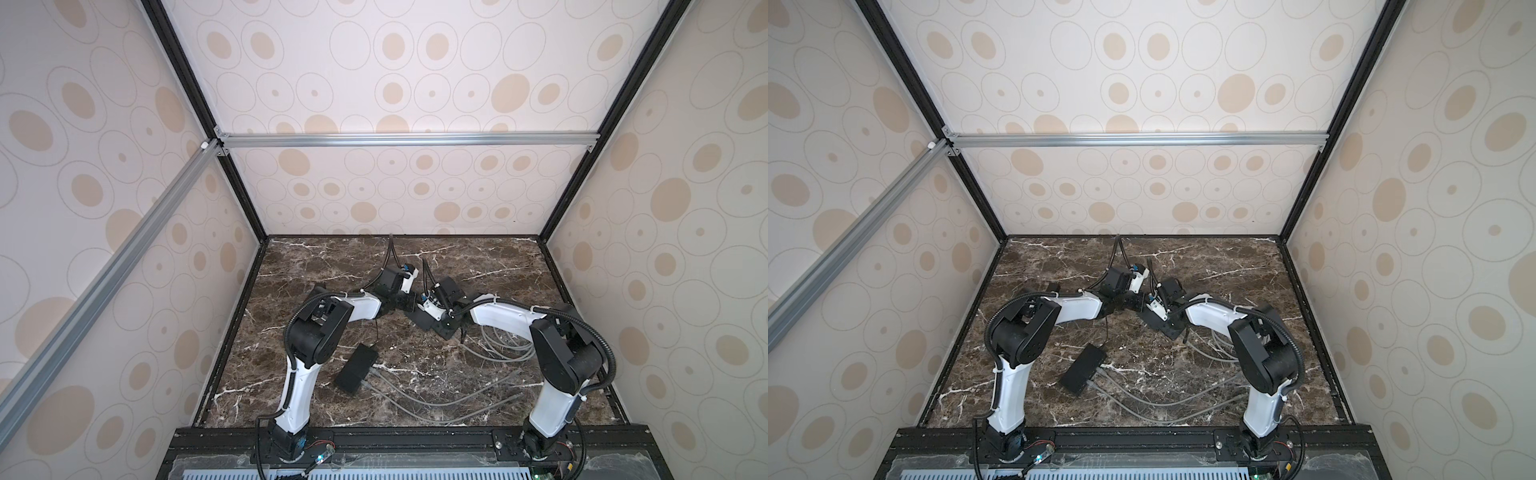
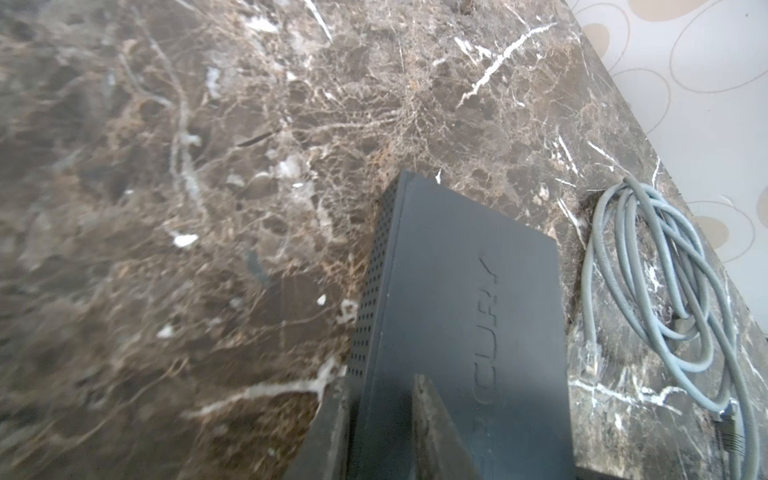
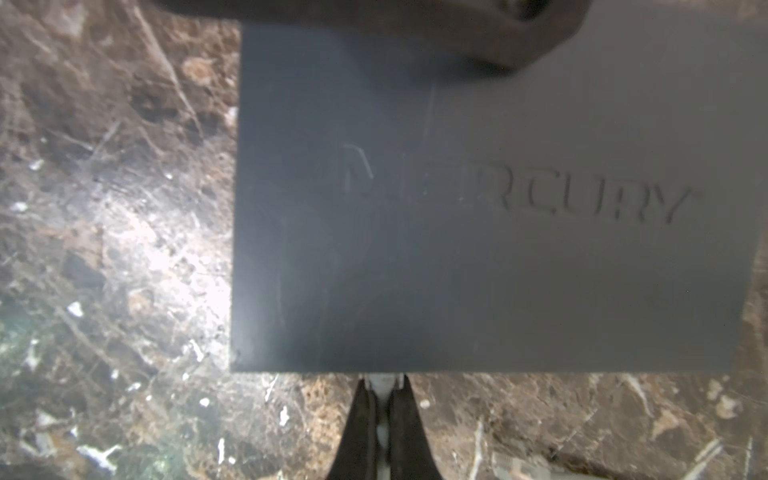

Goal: Insert the plug into the switch port

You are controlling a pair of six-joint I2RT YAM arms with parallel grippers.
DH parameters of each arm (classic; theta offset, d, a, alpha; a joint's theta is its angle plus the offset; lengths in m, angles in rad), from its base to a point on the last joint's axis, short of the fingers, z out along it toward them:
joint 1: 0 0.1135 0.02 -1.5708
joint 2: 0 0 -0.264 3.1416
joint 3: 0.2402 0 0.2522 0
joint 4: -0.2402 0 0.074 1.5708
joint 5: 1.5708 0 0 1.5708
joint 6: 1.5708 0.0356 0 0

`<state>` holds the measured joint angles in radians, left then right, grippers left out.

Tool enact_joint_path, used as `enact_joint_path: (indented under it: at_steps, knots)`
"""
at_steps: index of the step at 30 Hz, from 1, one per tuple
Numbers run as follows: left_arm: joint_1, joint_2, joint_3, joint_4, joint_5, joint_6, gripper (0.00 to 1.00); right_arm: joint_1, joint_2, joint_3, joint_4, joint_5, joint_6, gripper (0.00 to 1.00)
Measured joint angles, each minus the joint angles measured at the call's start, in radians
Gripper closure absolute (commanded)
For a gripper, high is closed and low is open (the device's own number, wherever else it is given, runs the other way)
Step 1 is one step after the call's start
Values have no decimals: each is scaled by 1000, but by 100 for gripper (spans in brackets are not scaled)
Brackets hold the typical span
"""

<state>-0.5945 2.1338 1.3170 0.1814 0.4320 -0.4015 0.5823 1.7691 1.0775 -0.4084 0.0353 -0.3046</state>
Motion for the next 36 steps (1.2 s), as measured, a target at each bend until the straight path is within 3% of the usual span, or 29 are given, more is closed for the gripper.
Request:
enact_joint_path:
  at_steps: [8,12,18,22,25,34,36]
  knots:
    - [2,23,113,-184,16,7,59,13,-45,-75,89,-8,-16,100]
    - [23,10,134,-264,37,5,36,22,-44,-66,103,-29,-25,100]
    - [73,-98,93,-351,-19,35,15,36,-25,3,97,-96,-49,100]
    - [95,-163,50,-375,-84,55,13,41,-10,31,101,-134,-53,100]
    - [102,-198,20,-391,-115,63,12,42,19,55,78,-154,-41,94]
    - [100,-311,-1,-410,-117,75,11,35,116,88,43,-177,14,89]
    - [97,-328,-1,-409,-103,77,10,35,115,87,48,-179,23,79]
